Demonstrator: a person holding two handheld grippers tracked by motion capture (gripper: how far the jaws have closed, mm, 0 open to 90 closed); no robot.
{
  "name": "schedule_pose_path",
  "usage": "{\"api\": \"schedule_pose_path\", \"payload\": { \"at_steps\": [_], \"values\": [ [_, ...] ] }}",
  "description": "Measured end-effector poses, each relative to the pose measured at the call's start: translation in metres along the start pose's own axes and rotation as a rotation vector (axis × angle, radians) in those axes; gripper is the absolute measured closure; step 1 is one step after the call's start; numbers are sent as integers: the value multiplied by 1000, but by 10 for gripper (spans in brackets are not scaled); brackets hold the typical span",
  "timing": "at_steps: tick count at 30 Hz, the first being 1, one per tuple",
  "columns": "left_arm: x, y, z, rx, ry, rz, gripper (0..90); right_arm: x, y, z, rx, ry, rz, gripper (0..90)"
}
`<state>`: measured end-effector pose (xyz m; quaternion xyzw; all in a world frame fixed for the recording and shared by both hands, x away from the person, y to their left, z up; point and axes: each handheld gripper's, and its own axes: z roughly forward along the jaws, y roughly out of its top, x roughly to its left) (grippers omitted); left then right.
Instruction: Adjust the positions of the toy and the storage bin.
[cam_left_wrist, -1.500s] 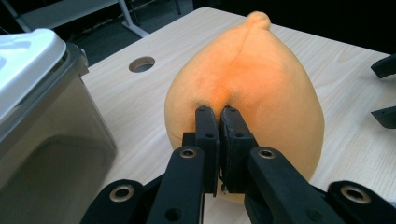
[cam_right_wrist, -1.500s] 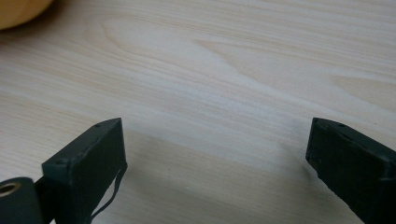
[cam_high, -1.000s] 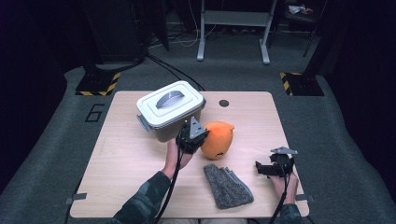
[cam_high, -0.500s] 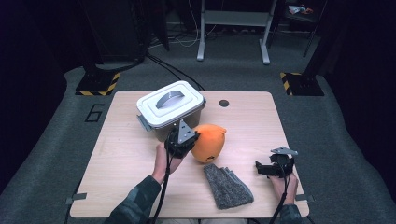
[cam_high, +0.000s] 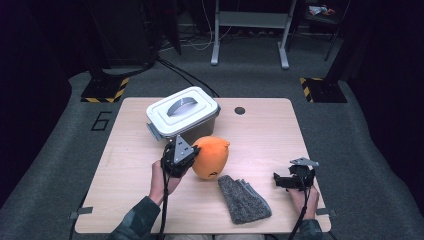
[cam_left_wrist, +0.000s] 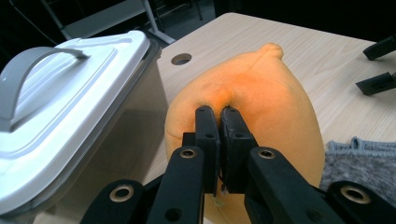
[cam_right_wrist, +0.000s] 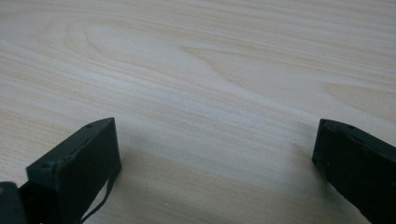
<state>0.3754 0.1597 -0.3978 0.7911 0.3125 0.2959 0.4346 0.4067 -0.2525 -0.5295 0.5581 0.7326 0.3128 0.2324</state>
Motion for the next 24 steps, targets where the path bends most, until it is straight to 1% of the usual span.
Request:
{"api": "schedule_pose_path", "payload": {
  "at_steps": [3,4,6,7,8,9,14,15,18,19,24],
  "values": [
    [2,-5,-11,1,12,0,874,0,0,0,0,0,0,0],
    [2,-6,-14,-5,16,-11,874,0,0,0,0,0,0,0],
    [4,-10,-22,-5,25,-19,874,0,0,0,0,0,0,0],
    [6,-11,-24,-7,32,-15,874,0,0,0,0,-1,0,0],
    [6,-13,-28,-7,34,-28,874,0,0,0,0,-1,-1,0],
    [7,-15,-31,-12,43,-31,874,0,0,0,0,-1,0,0],
    [10,-24,-44,0,60,-43,874,0,0,0,-2,0,-7,0],
    [10,-27,-46,-6,69,-48,874,0,0,0,-3,0,-7,0],
    [11,-34,-54,4,74,-65,874,0,0,0,-3,-1,-7,0],
    [12,-37,-57,6,83,-66,874,0,0,0,-3,-2,-7,0],
    [16,-44,-70,8,103,-83,873,0,0,0,-3,-1,-7,0]
  ]
}}
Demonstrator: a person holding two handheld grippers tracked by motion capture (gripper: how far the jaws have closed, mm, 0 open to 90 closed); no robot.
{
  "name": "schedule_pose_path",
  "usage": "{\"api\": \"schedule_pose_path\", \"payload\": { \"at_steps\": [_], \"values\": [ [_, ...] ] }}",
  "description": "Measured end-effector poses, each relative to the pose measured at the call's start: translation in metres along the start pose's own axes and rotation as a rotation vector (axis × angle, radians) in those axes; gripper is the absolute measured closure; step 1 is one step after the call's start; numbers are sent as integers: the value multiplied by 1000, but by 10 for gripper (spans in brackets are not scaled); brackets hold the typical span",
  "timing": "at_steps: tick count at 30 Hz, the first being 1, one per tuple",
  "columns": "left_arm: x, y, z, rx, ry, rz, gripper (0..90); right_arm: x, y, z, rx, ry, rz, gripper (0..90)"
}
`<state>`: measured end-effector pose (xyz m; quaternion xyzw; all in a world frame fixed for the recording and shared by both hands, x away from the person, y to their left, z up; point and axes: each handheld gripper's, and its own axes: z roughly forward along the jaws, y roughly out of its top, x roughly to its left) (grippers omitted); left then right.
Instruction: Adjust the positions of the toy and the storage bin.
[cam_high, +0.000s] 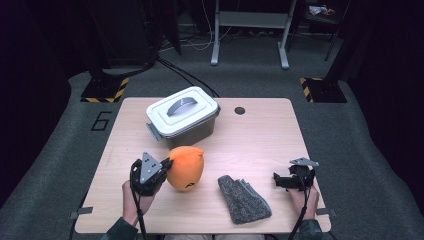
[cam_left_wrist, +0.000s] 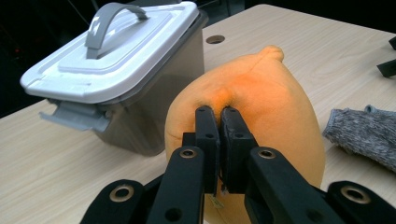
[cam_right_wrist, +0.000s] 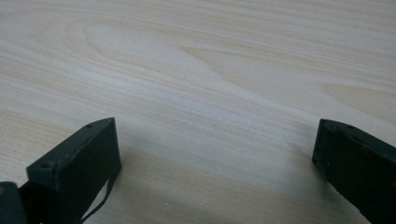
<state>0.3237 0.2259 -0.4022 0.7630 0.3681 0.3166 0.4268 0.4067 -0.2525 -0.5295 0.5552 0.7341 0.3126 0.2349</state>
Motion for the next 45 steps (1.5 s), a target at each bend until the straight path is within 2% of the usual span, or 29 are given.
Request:
{"api": "schedule_pose_path", "payload": {
  "at_steps": [7,14,19,27,36,40,41,42,45],
  "values": [
    [5,-10,-14,-4,25,-41,873,0,0,0,0,1,1,0],
    [7,-21,-29,14,44,-70,873,0,0,0,0,0,0,0],
    [13,-30,-39,26,51,-118,873,0,0,0,0,-1,-1,0],
    [27,-47,-44,60,106,-195,873,0,0,0,0,0,0,0],
    [53,-59,-35,109,185,-251,870,0,0,0,0,-1,0,0],
    [68,-60,-25,142,212,-267,861,0,0,0,0,-1,1,0],
    [74,-60,-19,144,229,-280,858,0,0,0,0,0,1,0],
    [78,-60,-17,156,223,-291,853,0,0,0,0,0,1,0],
    [92,-62,-5,184,241,-303,843,0,0,0,0,-1,1,0]
  ]
}}
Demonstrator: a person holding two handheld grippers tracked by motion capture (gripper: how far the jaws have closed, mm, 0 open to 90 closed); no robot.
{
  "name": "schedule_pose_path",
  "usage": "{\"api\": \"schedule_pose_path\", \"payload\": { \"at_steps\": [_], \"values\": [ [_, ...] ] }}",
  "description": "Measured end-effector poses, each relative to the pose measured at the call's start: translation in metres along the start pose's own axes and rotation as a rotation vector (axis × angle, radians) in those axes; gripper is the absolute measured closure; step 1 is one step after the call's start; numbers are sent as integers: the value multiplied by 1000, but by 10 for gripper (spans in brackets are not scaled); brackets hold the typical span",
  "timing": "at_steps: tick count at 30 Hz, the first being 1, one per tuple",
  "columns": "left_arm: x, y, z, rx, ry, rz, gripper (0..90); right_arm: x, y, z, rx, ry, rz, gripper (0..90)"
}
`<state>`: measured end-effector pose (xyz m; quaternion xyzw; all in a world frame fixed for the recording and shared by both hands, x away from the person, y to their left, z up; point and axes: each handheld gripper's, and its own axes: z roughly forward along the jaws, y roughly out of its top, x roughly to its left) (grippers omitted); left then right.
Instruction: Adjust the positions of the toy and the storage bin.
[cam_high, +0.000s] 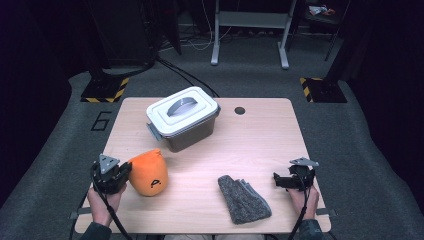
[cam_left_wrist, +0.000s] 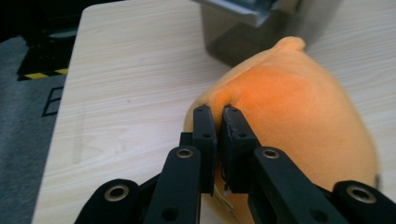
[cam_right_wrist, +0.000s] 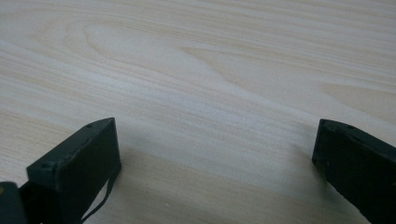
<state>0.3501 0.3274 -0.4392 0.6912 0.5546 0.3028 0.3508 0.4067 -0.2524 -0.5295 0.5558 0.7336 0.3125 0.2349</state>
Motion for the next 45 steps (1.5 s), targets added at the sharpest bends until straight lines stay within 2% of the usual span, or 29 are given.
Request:
{"api": "schedule_pose_path", "payload": {
  "at_steps": [2,5,6,10,14,15,16,17,21,23,27,30,36,42,44,45],
  "values": [
    [5,3,8,12,24,2,838,0,0,0,0,0,-1,0],
    [14,7,21,41,31,-7,818,0,0,0,0,1,0,0],
    [18,9,26,48,26,-24,812,0,0,0,0,1,0,0],
    [29,13,42,91,33,-27,772,0,0,0,0,1,1,0],
    [41,15,54,113,29,-70,664,0,0,0,0,1,0,0],
    [43,15,56,112,7,-76,648,0,0,0,0,1,0,0],
    [46,16,57,113,15,-84,626,0,0,0,0,1,1,0],
    [48,16,58,115,14,-88,583,0,0,0,0,2,1,0],
    [54,15,60,119,-3,-94,502,0,0,0,0,1,1,0],
    [56,15,60,124,4,-97,454,0,0,0,0,1,1,0],
    [57,15,58,123,6,-82,402,0,0,0,1,0,1,0],
    [59,16,58,116,11,-88,354,0,0,0,0,2,1,0],
    [64,19,57,128,-5,-81,262,0,0,0,2,1,6,0],
    [68,20,58,144,26,-94,227,0,0,0,3,1,6,0],
    [69,22,57,142,54,-83,219,0,0,0,3,1,5,0],
    [70,23,55,141,56,-78,217,0,0,0,3,1,5,0]
  ]
}}
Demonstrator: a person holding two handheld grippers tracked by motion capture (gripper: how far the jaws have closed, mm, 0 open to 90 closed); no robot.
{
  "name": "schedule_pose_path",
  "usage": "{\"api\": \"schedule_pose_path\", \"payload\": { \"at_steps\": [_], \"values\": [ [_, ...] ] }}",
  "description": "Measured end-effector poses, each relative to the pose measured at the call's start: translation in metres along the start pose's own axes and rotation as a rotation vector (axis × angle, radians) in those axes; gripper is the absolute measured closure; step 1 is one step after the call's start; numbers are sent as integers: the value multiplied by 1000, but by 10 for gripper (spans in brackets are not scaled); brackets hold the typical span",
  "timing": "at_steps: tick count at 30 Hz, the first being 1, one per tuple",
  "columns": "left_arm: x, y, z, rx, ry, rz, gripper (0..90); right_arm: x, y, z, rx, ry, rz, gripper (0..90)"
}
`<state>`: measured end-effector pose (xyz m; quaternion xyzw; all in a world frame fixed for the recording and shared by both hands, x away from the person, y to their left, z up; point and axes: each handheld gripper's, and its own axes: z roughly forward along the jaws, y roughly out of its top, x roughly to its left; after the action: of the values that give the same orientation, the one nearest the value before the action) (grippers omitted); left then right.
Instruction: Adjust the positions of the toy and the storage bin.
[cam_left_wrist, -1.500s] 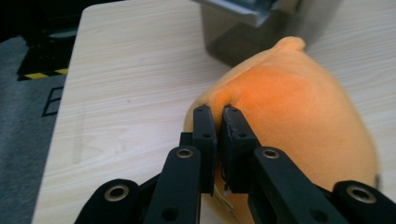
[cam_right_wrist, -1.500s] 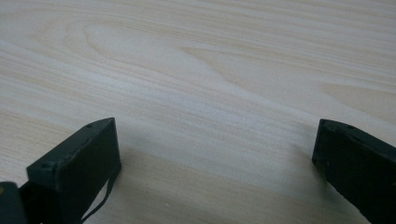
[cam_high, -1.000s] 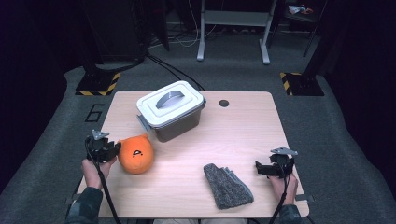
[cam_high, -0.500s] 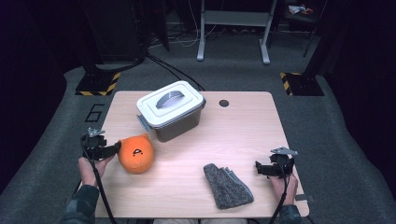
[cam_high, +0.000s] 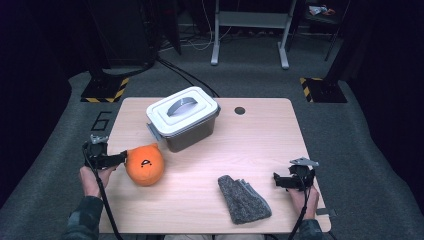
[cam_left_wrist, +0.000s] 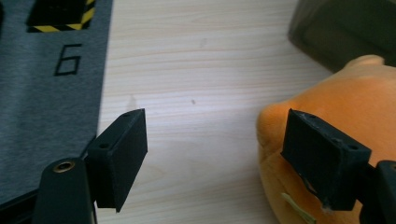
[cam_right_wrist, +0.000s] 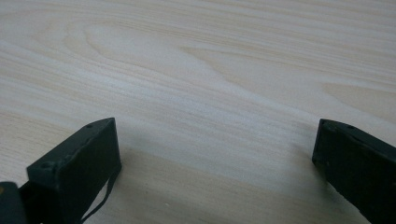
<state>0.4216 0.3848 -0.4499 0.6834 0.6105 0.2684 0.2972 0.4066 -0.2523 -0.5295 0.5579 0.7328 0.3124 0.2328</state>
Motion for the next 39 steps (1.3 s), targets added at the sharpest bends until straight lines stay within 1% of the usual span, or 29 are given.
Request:
{"api": "schedule_pose_path", "payload": {
  "at_steps": [1,2,3,5,6,8,9,10,12,15,16,17,18,21,22,23,25,28,30,35,37,38,39],
  "values": [
    [1,1,-1,-3,1,-4,211,0,0,0,0,0,0,0],
    [3,2,-4,-5,15,5,207,0,0,0,0,0,1,0],
    [4,3,-5,-13,10,-4,205,0,0,0,0,0,0,0],
    [5,6,-9,-25,8,0,198,0,0,0,0,0,2,0],
    [5,7,-10,-31,3,2,196,0,0,0,0,0,0,0],
    [3,11,-13,-46,-30,-12,187,0,0,0,0,0,1,0],
    [1,14,-14,-66,-38,0,184,0,0,0,0,0,1,0],
    [-1,16,-15,-72,-50,6,184,0,0,0,0,1,0,0],
    [-8,22,-15,-89,-77,23,176,0,0,0,-1,2,-2,0],
    [-18,30,-16,-104,-115,32,173,0,0,0,-1,1,-2,0],
    [-21,34,-16,-114,-125,42,170,0,0,0,0,1,-2,0],
    [-24,37,-16,-111,-131,51,170,0,0,0,0,1,-1,0],
    [-28,41,-15,-122,-137,60,168,0,0,0,0,1,-1,0],
    [-37,52,-12,-125,-159,78,166,0,0,0,0,1,1,0],
    [-42,58,-11,-130,-174,85,166,0,0,0,0,1,-1,0],
    [-46,62,-10,-131,-175,106,168,0,0,0,0,1,-1,0],
    [-53,70,-8,-134,-190,127,168,0,0,0,0,1,1,0],
    [-65,82,-3,-139,-202,171,168,0,0,0,-1,0,1,0],
    [-73,91,2,-138,-212,192,168,0,0,0,-1,0,1,0],
    [-86,107,14,-141,-239,219,173,0,0,0,-1,0,-1,0],
    [-88,112,18,-140,-250,221,175,0,0,0,-1,1,0,0],
    [-90,115,21,-149,-259,225,182,0,0,0,-2,1,0,0],
    [-92,117,24,-145,-255,229,192,0,0,0,-2,1,0,0]
  ]
}}
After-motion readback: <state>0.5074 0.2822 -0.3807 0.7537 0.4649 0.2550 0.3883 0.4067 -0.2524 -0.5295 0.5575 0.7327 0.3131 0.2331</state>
